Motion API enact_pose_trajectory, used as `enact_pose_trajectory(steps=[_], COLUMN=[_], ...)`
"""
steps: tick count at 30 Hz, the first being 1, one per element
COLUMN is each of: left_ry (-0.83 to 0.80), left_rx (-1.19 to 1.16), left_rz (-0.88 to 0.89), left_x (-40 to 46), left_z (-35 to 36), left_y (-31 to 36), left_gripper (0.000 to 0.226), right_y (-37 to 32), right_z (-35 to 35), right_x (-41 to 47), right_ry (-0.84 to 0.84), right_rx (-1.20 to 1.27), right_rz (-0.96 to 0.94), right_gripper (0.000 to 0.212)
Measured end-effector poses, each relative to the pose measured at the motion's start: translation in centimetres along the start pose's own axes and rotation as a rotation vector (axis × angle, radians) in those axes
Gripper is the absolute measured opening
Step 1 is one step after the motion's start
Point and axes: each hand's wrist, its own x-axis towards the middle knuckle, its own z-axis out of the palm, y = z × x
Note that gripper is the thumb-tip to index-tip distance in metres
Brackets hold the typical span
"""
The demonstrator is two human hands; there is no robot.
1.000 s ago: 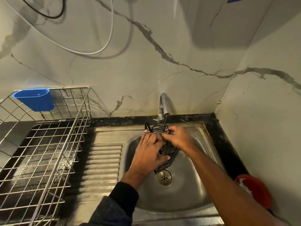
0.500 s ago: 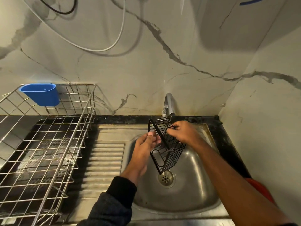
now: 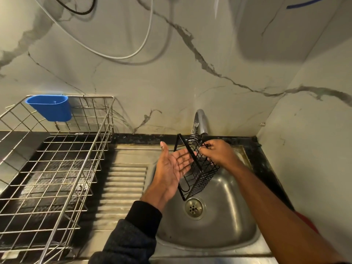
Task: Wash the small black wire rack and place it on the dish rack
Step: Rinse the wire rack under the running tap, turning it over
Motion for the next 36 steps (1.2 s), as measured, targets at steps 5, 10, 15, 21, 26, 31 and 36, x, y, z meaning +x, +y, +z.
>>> enact_pose_trajectory(steps=[5, 10, 15, 21, 26, 31, 36], left_ry=[-0.008, 0.031, 0.077, 0.128, 0.118, 0.103, 0.112], left_rx=[-0.008, -0.051, -0.112, -0.209, -0.357, -0.467, -0.514], left_rz=[0.007, -0.005, -0.043, -0.048, -0.054, -0.047, -0.056], left_x=[-0.1, -0.2, 0.0, 0.6, 0.7, 1.1, 1.3], left_z=[0.4, 0.4, 0.8, 1.5, 1.8, 2.0, 2.1], left_y=[0.4, 0.6, 0.9, 1.1, 0.9, 0.8, 0.5], left_gripper=[0.111, 0.108, 0.096, 0.092, 0.087, 0.078, 0.077], right_y=[-0.2, -0.1, 0.1, 0.2, 1.1, 2.0, 2.6], right_z=[-0.2, -0.2, 0.1, 0.3, 0.4, 1.1, 2.3], right_x=[0.1, 0.7, 1.6, 1.9, 1.7, -1.0, -3.6], right_ry=[-0.008, -0.044, -0.076, -0.012, 0.053, 0.155, 0.185], right_rx=[0.04, 0.074, 0.208, 0.22, 0.37, 0.279, 0.262], right_rz=[-0.001, 0.001, 0.02, 0.032, 0.105, 0.278, 0.225], right_gripper=[0.025, 0.036, 0.043, 0.023, 0.021, 0.065, 0.057])
